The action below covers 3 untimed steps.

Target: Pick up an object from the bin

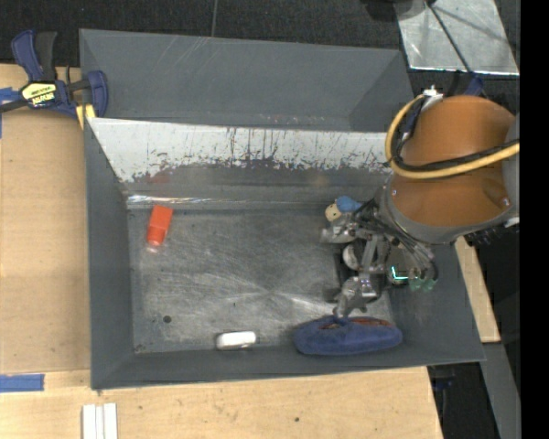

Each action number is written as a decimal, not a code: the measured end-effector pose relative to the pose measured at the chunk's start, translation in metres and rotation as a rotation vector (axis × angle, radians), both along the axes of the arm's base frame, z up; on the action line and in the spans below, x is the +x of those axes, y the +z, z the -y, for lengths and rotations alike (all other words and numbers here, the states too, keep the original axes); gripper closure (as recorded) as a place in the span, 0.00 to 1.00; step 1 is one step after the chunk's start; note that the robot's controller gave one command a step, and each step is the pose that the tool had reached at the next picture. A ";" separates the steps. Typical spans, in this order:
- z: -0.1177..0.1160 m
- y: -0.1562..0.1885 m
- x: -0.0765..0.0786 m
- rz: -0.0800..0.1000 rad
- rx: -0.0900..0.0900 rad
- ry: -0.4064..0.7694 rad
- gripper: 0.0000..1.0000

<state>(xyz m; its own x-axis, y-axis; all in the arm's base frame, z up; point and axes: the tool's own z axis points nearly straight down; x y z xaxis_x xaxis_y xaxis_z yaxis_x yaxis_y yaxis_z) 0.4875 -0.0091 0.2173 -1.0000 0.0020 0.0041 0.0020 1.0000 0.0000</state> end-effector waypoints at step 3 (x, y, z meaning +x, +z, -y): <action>-0.019 -0.060 0.013 0.015 0.003 -0.029 1.00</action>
Offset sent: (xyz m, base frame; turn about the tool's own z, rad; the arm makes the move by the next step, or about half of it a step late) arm 0.0060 -0.0453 -0.1438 -0.0046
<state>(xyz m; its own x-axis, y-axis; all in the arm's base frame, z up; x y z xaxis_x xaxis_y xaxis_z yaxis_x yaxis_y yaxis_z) 0.5002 0.0094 0.1569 -0.9995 0.0309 -0.0104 0.0309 0.9995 0.0033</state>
